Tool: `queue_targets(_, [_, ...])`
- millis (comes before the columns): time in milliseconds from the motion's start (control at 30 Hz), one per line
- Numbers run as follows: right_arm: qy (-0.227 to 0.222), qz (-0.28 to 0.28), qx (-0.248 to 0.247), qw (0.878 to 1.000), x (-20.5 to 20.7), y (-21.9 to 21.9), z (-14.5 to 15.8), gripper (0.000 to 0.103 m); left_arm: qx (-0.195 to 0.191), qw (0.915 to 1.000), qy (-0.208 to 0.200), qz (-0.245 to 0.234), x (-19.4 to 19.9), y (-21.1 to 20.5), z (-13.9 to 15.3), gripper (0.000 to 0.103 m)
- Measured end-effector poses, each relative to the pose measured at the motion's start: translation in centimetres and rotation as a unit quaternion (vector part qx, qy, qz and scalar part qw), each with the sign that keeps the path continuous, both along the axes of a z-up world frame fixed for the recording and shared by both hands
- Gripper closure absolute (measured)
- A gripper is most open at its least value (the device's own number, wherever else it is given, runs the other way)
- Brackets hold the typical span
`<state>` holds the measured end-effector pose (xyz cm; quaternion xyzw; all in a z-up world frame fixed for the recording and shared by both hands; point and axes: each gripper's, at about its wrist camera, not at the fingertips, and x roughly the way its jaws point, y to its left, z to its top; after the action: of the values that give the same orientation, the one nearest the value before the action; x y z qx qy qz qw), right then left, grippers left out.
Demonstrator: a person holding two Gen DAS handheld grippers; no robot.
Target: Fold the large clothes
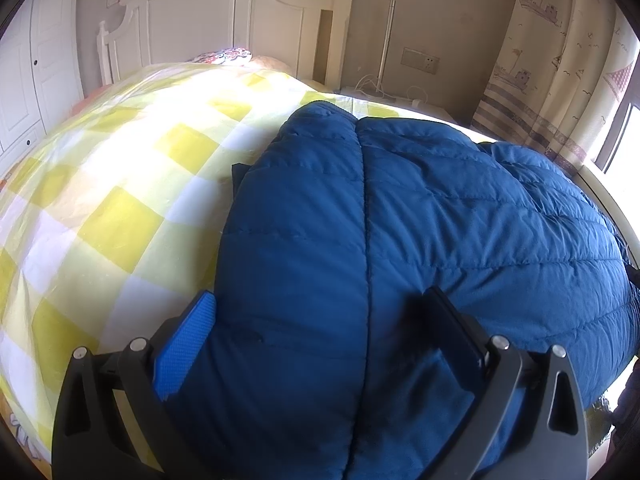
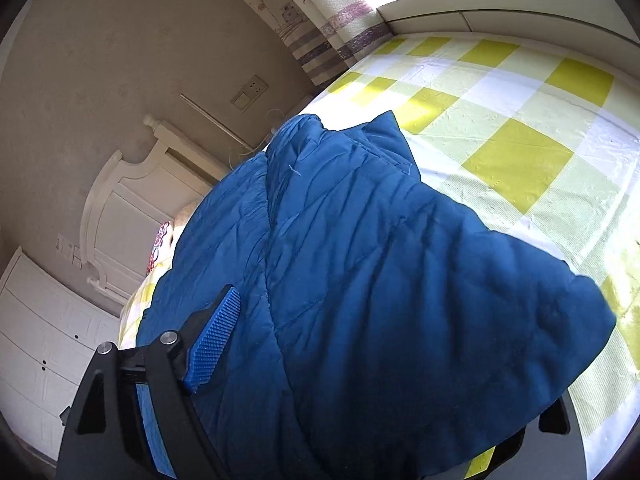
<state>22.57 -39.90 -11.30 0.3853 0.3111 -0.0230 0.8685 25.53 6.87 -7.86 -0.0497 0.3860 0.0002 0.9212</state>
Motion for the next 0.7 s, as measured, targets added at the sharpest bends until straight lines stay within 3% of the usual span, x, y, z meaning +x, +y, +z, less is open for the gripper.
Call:
queue_targets(133, [-0.054,0.002,0.074,0.996,-1.5,-1.8,-1.2,0.057,0.002,1.0000,0.000,0.001,-0.1,-0.1,0.0,0.002])
queue_targets(200, [-0.075,0.002,0.085,0.994,-2.4,-2.2,-1.1,0.063,0.004,1.0000,-0.001,0.002,-0.2,-0.2,0.0,0.002])
queue_targets(300, [-0.105,0.007,0.057,0.993,-4.5,-1.4,-0.1,0.066,0.015,0.9999,-0.003,0.001,-0.7,-0.3,0.4,0.002])
queue_targets(467, [-0.127,0.021,0.079,0.989,-7.7,-2.7,-1.1,0.070,0.022,0.9985,-0.043,-0.027,-2.8,-2.2,4.1,0.004])
queue_targets(600, [-0.136,0.018,0.077,0.987,-8.6,-3.2,-1.1,0.070,0.041,0.9927,-0.067,-0.092,-0.6,-8.2,8.3,0.003])
queue_targets(700, [-0.147,0.016,0.057,0.987,-8.9,-2.9,0.1,0.070,0.073,0.9884,-0.038,-0.128,3.0,-13.4,8.0,0.003])
